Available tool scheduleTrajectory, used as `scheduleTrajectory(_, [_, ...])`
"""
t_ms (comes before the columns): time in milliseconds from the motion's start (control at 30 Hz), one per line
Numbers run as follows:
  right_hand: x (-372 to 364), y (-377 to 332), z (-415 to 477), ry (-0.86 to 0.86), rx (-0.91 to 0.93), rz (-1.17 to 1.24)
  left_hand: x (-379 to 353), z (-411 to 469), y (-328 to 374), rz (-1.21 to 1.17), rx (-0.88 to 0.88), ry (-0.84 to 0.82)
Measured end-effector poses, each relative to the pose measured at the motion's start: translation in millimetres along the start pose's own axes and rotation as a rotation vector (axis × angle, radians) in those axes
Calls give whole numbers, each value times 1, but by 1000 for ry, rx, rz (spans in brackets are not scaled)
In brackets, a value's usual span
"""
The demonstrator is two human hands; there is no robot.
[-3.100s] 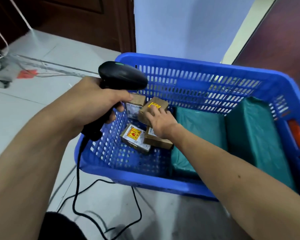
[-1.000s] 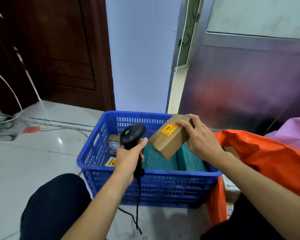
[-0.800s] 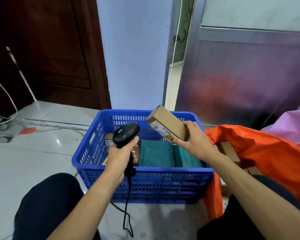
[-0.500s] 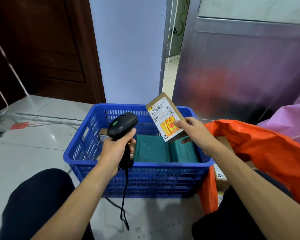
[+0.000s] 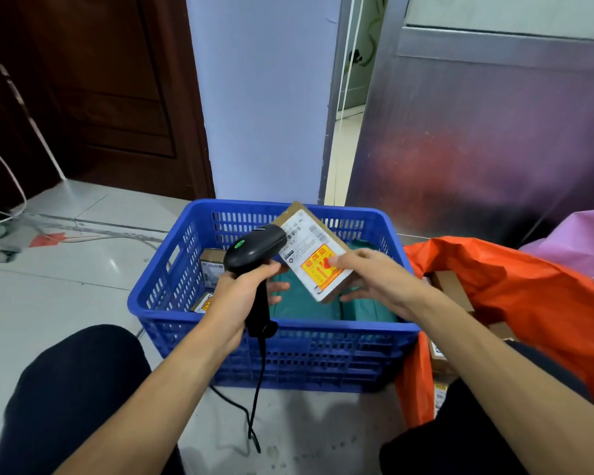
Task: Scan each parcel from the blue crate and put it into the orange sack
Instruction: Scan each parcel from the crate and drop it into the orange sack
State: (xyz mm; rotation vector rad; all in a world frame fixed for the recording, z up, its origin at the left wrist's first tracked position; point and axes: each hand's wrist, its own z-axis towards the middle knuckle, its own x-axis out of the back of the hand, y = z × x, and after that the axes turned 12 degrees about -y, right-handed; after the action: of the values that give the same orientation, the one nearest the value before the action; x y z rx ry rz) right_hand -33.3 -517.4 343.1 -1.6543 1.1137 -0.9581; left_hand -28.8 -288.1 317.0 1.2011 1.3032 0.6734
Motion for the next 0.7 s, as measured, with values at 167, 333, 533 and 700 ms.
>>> scheduleTrajectory(167, [-17,11,3,-117,-34,-202,4,1,-3,50,-6,30])
scheduleTrajectory(333, [-17,6,1,-80,19,-131,3,0,-7,106,14,-25])
scheduleTrajectory(533, [-5,6,7,131,-5,-253,2,-1,-5,165,2,-74])
scheduleTrajectory(700, [9,10,9,327,-20,-332,1,-2,-5,191,0,-104])
